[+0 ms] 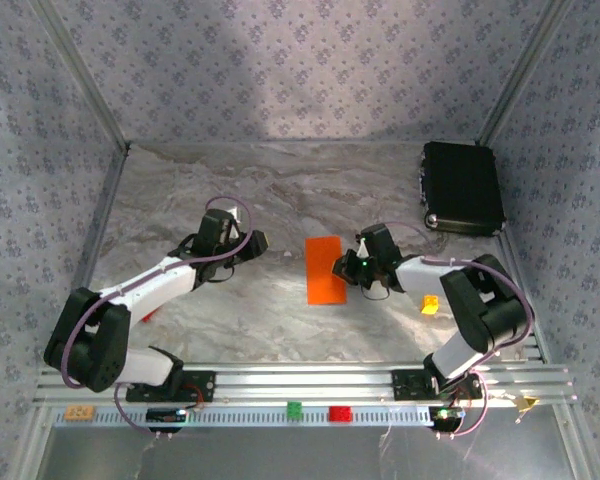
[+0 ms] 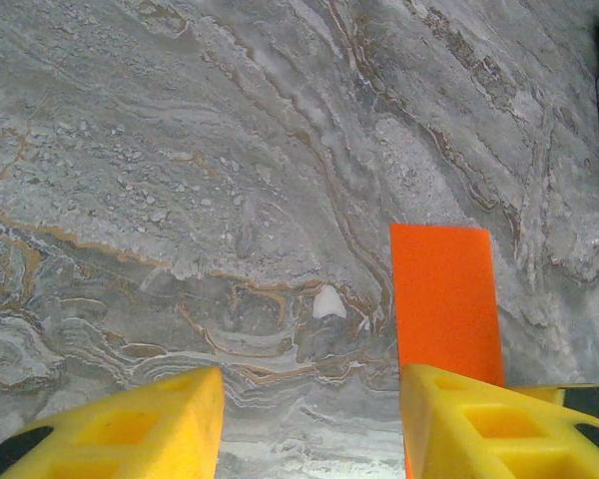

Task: Fold a paper plane with a square sheet of paper (pick it up from the middle)
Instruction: Move the paper to the center of the table.

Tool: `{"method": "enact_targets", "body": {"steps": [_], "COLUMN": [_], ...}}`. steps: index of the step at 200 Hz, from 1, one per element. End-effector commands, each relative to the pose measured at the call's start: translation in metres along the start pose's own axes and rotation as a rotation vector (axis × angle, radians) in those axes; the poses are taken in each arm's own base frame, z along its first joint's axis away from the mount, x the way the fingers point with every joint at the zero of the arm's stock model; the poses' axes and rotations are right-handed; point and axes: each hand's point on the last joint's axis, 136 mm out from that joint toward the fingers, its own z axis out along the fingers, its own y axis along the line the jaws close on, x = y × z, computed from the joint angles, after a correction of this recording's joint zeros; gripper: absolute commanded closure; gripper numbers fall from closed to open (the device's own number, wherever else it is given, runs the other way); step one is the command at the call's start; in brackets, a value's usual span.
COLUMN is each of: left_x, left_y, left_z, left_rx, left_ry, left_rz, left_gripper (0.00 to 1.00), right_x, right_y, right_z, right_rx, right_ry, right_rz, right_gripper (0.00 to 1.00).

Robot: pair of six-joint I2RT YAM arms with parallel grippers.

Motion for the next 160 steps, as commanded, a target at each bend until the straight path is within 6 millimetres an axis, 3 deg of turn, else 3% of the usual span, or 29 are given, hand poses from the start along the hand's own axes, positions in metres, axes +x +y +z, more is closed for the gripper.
{"method": "enact_targets", "body": {"steps": [1,122,160], "left_x": [-0.005,-0.005,-0.003], "left_y": [-0.007,-0.016,-0.016], "left_z": [0.001,0.008,0.01], "left_rx": [0.029,0.055,0.059], "left_ry": [-0.003,0.018,0.023], "left_rz": [0.009,0.004,0.001], "left_gripper": [0.51,0.51,0.51], "right_x": [-0.007,-0.016,-0.012], "right_y": [0.001,0.007,-0.003], "right_z": [-0.009,-0.011,-0.005], "right_rx": [0.013,-0.056,-0.056], "right_ry": [-0.021,-0.007,0.0], "right_rz": [0.003,0.019,0.043], "right_gripper": [0.9,0.89,0.91]}}
